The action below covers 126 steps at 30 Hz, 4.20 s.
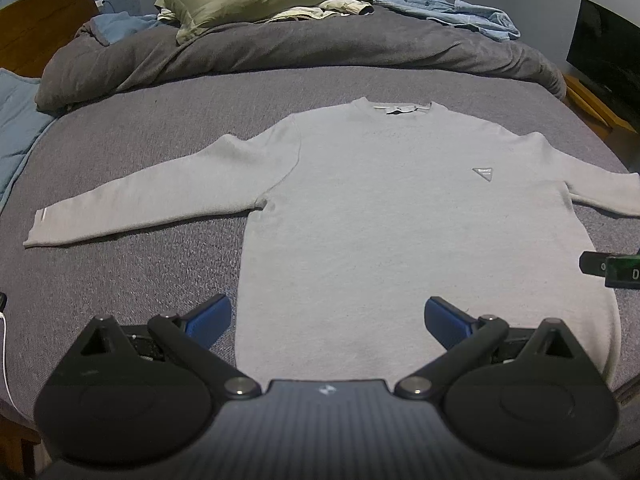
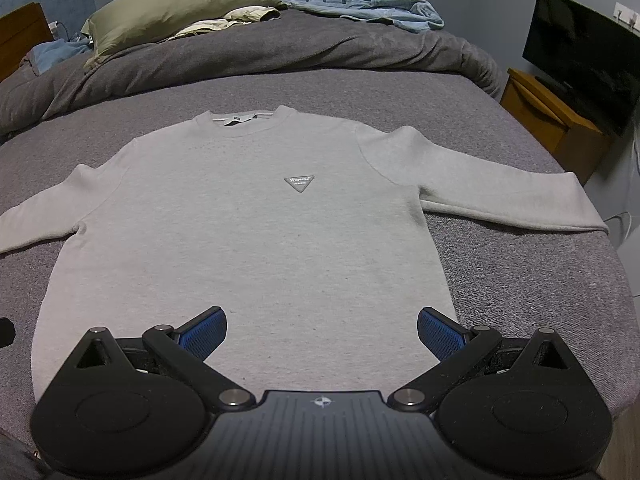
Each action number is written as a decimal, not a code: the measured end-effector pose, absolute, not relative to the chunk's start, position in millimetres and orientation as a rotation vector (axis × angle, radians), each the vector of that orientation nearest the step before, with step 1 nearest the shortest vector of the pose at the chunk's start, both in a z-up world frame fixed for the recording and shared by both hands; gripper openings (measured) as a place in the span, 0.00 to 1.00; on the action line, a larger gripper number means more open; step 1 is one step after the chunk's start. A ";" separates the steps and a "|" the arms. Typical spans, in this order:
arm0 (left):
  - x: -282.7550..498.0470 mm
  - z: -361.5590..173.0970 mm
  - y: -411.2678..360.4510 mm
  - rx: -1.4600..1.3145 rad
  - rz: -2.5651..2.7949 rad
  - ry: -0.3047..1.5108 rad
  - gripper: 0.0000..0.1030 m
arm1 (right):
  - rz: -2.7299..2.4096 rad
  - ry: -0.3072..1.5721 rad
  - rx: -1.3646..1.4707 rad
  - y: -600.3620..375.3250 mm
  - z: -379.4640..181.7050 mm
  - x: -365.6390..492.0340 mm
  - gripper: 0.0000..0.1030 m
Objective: Fold small clothes
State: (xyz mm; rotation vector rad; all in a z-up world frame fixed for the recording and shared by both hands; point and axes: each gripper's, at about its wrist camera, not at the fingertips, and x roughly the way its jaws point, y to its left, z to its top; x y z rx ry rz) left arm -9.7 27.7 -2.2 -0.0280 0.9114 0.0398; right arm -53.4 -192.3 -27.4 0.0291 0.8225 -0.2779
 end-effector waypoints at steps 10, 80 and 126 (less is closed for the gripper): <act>-8.8 -3.9 27.8 -0.024 0.040 0.917 1.00 | -0.293 0.821 0.037 -195.1 -30.9 -55.6 1.00; 89.5 -168.1 39.4 0.036 -0.112 0.877 1.00 | -0.708 0.265 0.839 -617.3 -138.1 -35.2 0.49; 98.0 -121.0 35.1 0.001 -0.174 0.811 1.00 | 0.289 0.590 -0.238 -150.5 -107.4 68.8 0.46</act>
